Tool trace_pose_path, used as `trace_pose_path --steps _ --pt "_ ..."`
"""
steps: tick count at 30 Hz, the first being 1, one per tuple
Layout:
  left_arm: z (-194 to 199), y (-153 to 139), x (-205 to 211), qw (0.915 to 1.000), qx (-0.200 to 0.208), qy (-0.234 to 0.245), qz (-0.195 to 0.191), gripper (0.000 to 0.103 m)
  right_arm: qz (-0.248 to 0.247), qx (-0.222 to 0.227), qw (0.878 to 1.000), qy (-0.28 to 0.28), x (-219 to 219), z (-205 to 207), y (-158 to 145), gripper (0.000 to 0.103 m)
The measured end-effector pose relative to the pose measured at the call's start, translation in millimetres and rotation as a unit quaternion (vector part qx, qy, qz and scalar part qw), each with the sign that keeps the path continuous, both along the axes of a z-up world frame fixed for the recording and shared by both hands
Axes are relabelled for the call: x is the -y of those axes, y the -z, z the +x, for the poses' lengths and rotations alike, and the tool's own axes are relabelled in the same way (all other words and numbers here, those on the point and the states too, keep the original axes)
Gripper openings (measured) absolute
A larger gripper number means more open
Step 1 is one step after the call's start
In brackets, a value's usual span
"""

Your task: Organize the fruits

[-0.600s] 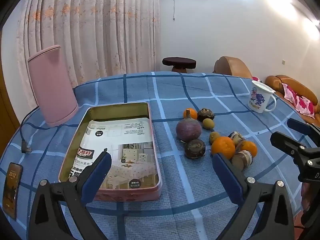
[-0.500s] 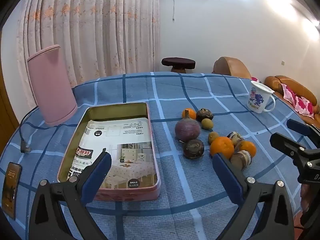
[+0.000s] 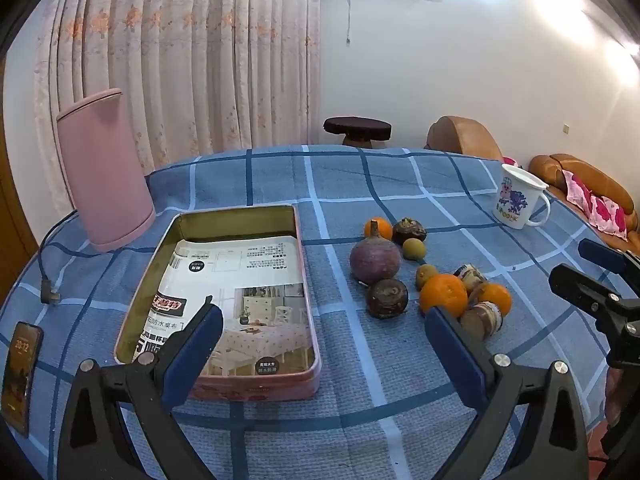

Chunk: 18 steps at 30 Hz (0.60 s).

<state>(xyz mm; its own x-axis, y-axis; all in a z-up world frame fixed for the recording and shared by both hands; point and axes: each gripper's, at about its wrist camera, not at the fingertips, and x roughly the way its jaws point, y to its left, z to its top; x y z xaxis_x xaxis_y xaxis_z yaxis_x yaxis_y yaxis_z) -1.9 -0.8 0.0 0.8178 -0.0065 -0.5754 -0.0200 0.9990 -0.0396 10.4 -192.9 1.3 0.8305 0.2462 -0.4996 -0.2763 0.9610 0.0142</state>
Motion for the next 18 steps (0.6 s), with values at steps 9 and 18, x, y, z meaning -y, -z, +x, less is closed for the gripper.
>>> trace_pose_path --steps 9,18 --pt "-0.3 -0.1 -0.2 1.0 0.004 0.0 0.002 0.102 0.001 -0.001 1.0 0.001 0.6 -0.3 0.4 0.103" --pt "0.3 0.2 -0.3 1.0 0.004 0.0 0.002 0.102 0.0 -0.002 1.0 -0.001 -1.7 -1.7 6.7 0.103"
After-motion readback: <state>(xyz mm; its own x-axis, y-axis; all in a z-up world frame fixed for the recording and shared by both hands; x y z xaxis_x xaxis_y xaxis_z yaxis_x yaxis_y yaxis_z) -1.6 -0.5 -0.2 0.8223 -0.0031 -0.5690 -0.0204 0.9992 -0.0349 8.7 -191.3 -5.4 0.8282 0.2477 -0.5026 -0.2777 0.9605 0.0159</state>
